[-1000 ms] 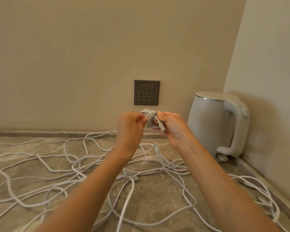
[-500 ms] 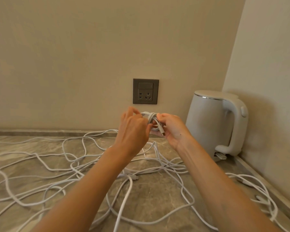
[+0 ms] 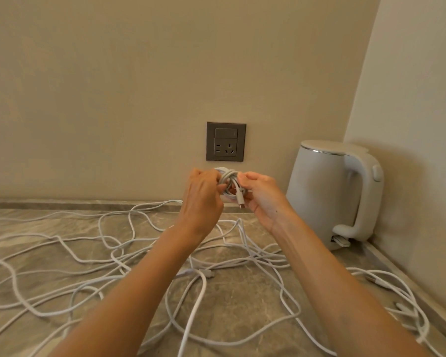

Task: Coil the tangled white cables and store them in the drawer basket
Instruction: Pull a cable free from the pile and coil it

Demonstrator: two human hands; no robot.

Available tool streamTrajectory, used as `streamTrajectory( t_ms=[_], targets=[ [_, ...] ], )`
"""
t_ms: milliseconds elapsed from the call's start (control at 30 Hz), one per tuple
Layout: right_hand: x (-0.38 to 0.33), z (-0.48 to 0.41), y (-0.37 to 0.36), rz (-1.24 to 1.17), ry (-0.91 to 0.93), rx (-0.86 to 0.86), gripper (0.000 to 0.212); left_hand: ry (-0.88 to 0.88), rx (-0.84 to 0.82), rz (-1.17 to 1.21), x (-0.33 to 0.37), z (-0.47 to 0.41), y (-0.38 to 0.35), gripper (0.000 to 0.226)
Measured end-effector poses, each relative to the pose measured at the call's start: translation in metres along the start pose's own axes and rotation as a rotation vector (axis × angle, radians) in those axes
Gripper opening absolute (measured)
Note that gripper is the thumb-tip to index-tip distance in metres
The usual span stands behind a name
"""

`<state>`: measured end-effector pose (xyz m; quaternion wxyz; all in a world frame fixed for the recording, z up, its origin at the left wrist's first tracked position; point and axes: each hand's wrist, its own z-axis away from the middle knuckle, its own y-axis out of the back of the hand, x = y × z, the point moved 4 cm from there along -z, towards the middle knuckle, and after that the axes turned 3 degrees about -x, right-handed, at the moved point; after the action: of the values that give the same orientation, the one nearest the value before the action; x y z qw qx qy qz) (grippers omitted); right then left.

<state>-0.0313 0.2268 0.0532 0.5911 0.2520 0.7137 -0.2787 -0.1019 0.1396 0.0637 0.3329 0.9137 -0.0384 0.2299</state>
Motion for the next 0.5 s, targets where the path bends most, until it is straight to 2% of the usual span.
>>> streamTrajectory(
  t_ms=[167,367,500],
  targets=[
    [0.000,0.002,-0.004,-0.028,0.000,0.001,0.026,0.081,0.026,0.012,-0.001,0.000,0.004,0.010],
    [-0.002,0.004,-0.007,-0.082,0.035,0.004,0.028,0.025,0.148,-0.033,-0.001,-0.003,0.015,0.015],
    [-0.002,0.004,-0.007,-0.051,0.056,0.018,0.029,0.067,0.144,-0.078,-0.004,-0.003,0.014,0.018]
  ],
)
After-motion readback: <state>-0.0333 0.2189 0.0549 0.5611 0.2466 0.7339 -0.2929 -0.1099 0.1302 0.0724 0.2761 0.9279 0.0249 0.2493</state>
